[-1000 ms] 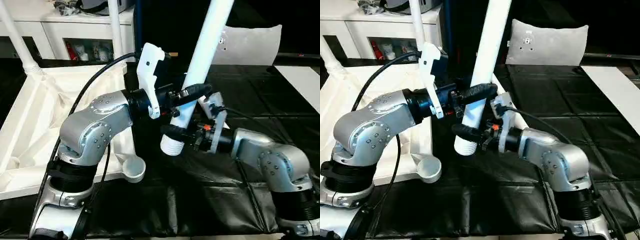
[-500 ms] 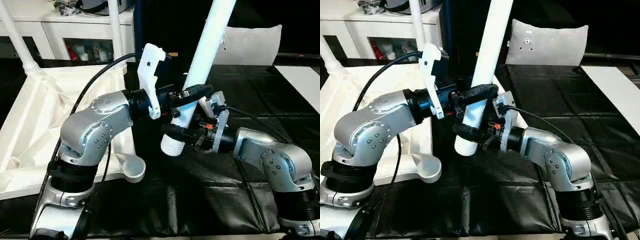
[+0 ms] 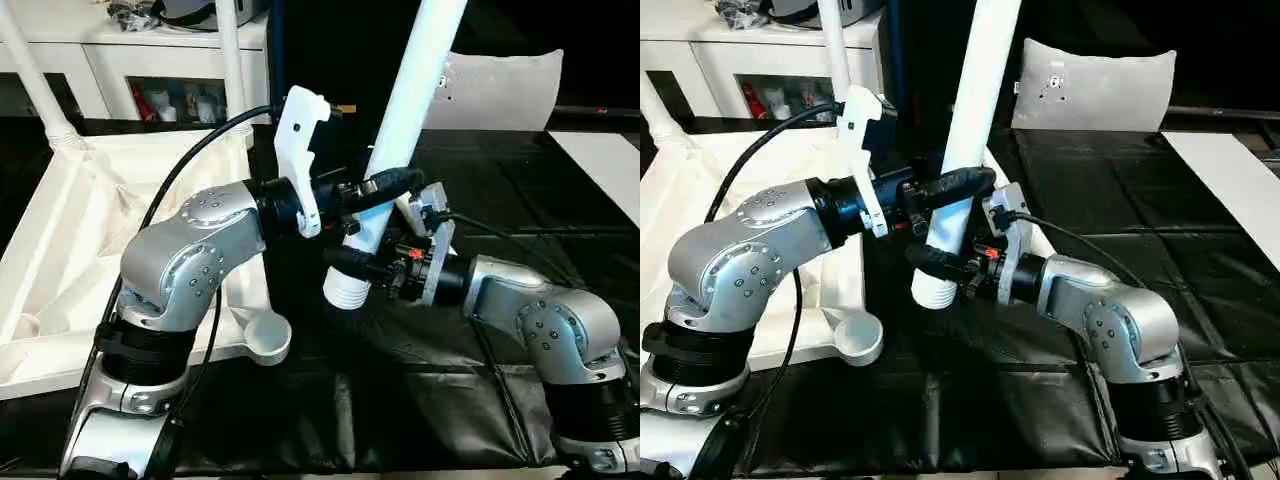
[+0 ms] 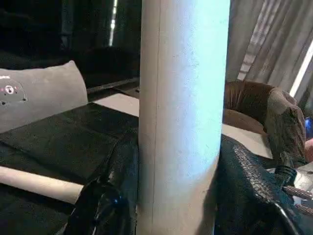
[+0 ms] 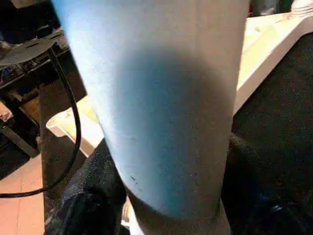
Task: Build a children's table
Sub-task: Pick table leg
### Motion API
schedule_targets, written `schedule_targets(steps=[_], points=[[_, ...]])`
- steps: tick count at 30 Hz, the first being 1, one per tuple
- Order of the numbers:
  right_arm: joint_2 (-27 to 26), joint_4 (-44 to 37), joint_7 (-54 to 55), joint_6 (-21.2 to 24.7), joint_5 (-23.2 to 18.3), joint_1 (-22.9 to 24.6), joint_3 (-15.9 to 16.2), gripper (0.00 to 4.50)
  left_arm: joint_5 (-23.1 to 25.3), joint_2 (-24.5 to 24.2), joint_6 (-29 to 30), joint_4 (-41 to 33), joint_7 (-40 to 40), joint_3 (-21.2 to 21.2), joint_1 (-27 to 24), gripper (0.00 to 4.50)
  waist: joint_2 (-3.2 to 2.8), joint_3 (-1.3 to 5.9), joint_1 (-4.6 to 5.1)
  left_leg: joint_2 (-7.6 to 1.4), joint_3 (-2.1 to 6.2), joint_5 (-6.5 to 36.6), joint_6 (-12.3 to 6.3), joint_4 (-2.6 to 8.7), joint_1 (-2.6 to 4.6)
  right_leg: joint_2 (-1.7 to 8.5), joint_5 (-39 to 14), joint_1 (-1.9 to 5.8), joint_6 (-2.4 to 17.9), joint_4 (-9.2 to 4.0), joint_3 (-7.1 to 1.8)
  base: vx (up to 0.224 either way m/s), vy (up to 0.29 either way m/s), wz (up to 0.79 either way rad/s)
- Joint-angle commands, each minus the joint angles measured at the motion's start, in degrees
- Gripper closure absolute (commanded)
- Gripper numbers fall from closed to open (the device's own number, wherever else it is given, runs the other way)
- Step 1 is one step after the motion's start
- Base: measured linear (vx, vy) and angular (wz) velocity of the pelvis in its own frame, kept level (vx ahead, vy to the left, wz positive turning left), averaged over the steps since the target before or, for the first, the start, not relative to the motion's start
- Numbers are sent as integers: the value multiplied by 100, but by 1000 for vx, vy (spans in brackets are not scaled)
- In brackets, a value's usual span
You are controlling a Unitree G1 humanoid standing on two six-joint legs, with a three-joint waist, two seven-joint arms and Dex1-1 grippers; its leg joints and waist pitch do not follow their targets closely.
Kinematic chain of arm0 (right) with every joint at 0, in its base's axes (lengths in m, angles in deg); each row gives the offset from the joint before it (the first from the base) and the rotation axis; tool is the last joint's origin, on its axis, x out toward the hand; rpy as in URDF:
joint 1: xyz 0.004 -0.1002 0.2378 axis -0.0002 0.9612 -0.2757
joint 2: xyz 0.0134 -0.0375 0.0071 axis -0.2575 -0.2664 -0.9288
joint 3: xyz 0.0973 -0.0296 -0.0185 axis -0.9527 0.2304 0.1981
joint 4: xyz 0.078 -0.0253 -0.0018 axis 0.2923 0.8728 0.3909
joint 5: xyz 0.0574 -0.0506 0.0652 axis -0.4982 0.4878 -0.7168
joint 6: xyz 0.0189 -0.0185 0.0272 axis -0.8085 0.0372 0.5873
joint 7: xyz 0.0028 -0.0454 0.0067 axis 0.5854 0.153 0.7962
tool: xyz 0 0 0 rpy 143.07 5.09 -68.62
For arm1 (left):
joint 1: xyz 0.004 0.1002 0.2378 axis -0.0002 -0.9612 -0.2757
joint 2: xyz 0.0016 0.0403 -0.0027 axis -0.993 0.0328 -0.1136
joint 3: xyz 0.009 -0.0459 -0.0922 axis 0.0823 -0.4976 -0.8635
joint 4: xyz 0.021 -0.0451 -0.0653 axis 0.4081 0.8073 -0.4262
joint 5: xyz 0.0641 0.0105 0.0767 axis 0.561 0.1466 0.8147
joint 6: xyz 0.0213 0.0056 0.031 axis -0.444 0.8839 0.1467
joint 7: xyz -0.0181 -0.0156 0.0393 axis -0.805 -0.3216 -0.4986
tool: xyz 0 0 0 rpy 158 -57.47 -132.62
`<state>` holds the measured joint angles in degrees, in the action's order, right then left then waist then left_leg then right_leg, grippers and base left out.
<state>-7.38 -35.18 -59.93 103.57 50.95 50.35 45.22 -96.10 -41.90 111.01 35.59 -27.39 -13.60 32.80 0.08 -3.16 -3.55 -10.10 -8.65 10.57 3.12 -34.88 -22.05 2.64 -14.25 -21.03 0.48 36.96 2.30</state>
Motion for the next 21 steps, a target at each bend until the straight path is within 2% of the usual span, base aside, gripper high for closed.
schedule_targets(steps=[1, 3, 5, 8, 13, 16, 18, 19, 21], points=[[45, 53, 107, -33, 111, 20, -16, 232, -202, 65, 142, -116, 28, -91, 141, 270, 42, 372, -18, -244, 21, 250, 50, 355, 83, 467, 321, 289, 1199, -423, -274, 0, 0, 0], [47, 56, 112, -27, 114, 23, -14, 244, -275, 96, 196, -129, 36, -130, 148, 200, 38, 373, -23, -241, 22, 234, 45, 356, 84, 467, 312, 285, 1203, -424, -274, 0, 0, 0], [50, 53, 147, 64, 94, 42, -16, 248, -499, 185, 276, -269, -30, -195, 147, 200, 47, 370, -24, -239, 18, 253, 50, 357, 83, 469, 254, 286, 1200, -428, -275, 0, 0, 0], [41, 36, 149, 69, 102, 55, 6, 250, -569, 202, 295, -353, -90, -177, 134, 200, 53, 366, -26, -241, 21, 260, 40, 362, 79, 467, 229, 284, 1173, -433, -274, 0, 0, 0], [-115, 40, 360, -229, 330, 97, 77, 254, -837, 330, 411, -573, -174, -157, 44, 200, 36, 366, -25, -246, 23, 263, 57, 365, 80, 474, 217, 269, 1169, -426, -270, 0, 0, 0], [-170, 107, 532, -148, 380, 70, 96, 255, -939, 474, 460, -657, -128, -161, 1, 200, 42, 366, -14, -241, 23, 254, 57, 364, 76, 468, 246, 283, 1167, -431, -274, 0, 0, 0], [-198, 157, 608, -141, 412, 57, 93, 255, -932, 495, 446, -691, -144, -119, -6, 200, 32, 361, -20, -239, 24, 316, 71, 370, 78, 473, 150, 279, 1148, -444, -275, 0, 0, 0], [-176, 167, 570, -199, 476, 71, 171, 255, -993, 510, 476, -751, -197, -60, -32, 200, -12, 360, -25, -242, 29, 351, 92, 370, 85, 473, 105, 270, 1136, -443, -276, 0, 0, 0], [-218, 172, 564, -269, 516, 106, 224, 255, -1075, 586, 528, -772, -233, 17, -101, 200, 13, 362, -19, -246, 30, 366, 113, 374, 85, 461, 147, 272, 1124, -443, -274, 0, 0, 0]])
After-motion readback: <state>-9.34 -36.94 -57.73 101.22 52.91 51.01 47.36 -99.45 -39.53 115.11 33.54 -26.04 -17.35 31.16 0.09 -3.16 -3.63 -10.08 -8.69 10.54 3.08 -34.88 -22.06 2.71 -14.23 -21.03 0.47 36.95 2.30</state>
